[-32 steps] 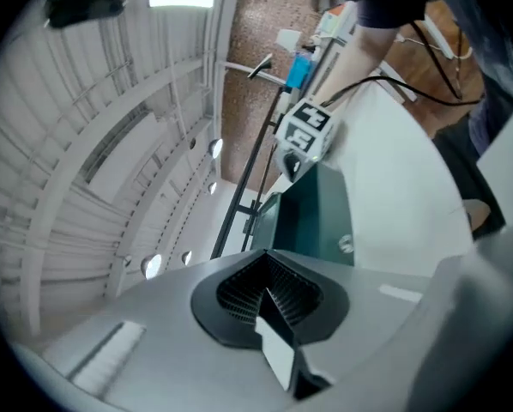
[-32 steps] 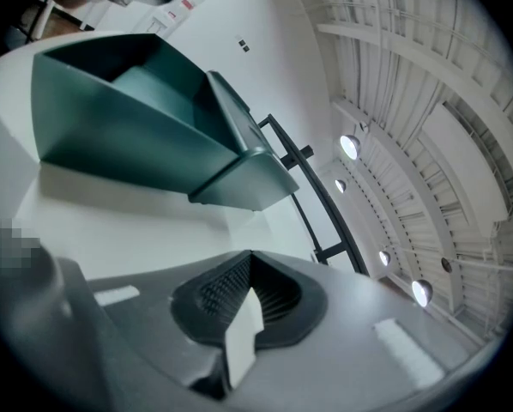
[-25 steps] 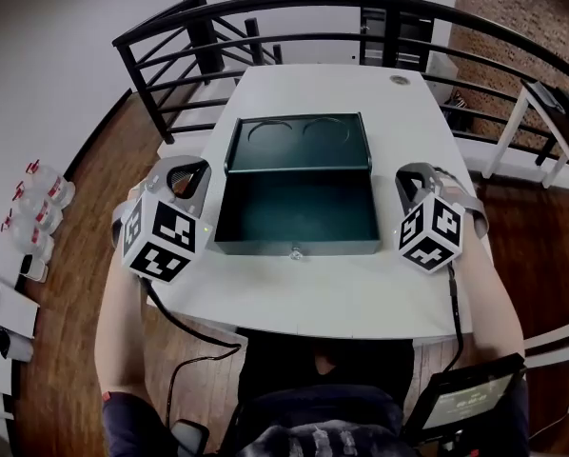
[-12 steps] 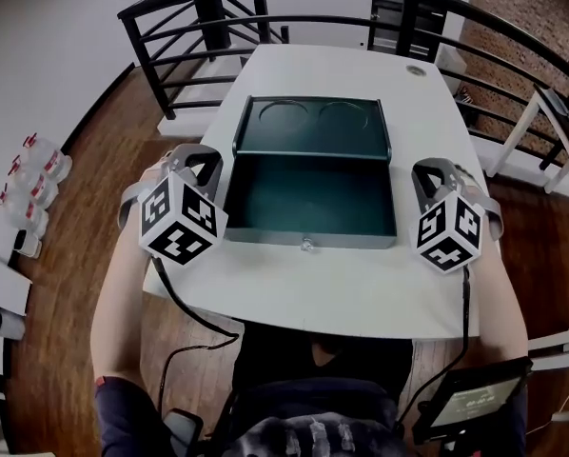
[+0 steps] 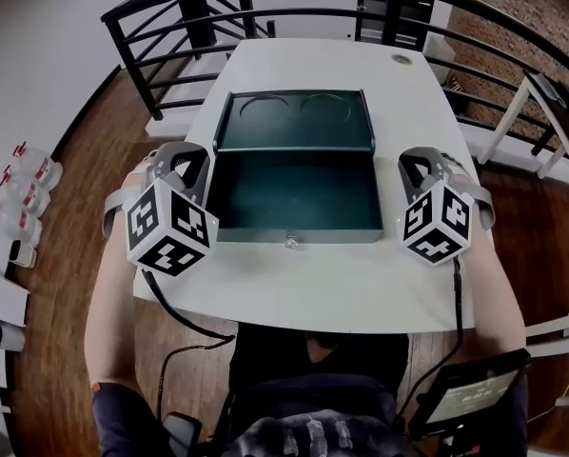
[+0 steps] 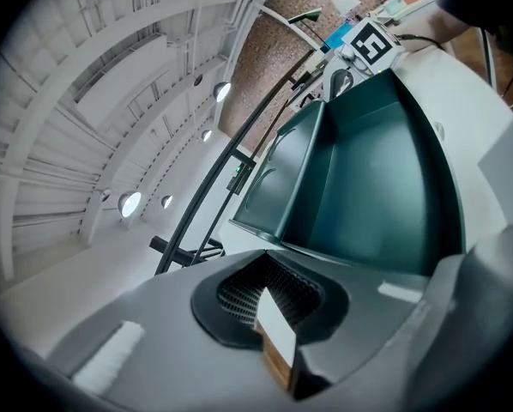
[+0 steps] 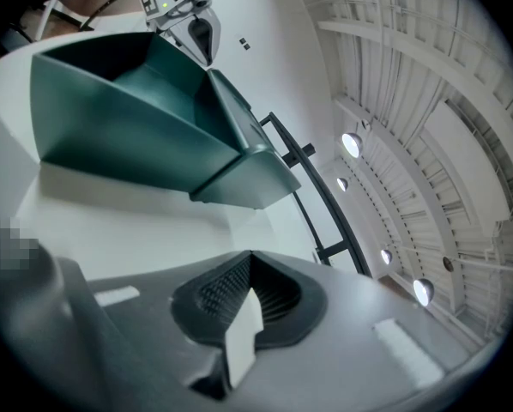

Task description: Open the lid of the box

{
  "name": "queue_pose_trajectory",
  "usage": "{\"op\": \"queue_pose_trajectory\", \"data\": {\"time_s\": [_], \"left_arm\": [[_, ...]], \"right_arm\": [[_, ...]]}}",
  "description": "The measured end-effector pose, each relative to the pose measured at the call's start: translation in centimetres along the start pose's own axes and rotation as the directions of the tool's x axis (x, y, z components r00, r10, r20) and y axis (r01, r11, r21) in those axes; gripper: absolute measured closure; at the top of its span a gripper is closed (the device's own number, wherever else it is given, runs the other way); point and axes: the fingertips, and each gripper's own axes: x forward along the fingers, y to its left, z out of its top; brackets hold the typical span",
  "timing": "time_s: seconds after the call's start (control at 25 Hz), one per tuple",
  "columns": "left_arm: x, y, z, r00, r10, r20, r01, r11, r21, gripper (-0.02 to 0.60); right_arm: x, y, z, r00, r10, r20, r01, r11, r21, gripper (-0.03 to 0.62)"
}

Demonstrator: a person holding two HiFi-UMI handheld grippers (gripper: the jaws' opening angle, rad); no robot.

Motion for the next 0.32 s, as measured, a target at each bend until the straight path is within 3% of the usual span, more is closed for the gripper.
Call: {"op": "queue_pose_trajectory", "data": {"time_s": [0.32], "left_arm": [[-0.14, -0.41, 0.04, 1.000, 0.000, -0.001, 0.000, 1.000, 0.007, 0.565]], "right_arm": [[-0.01, 0.39, -0.06, 1.000, 0.011, -0.003, -0.011, 1.000, -0.001, 0.591]]}}
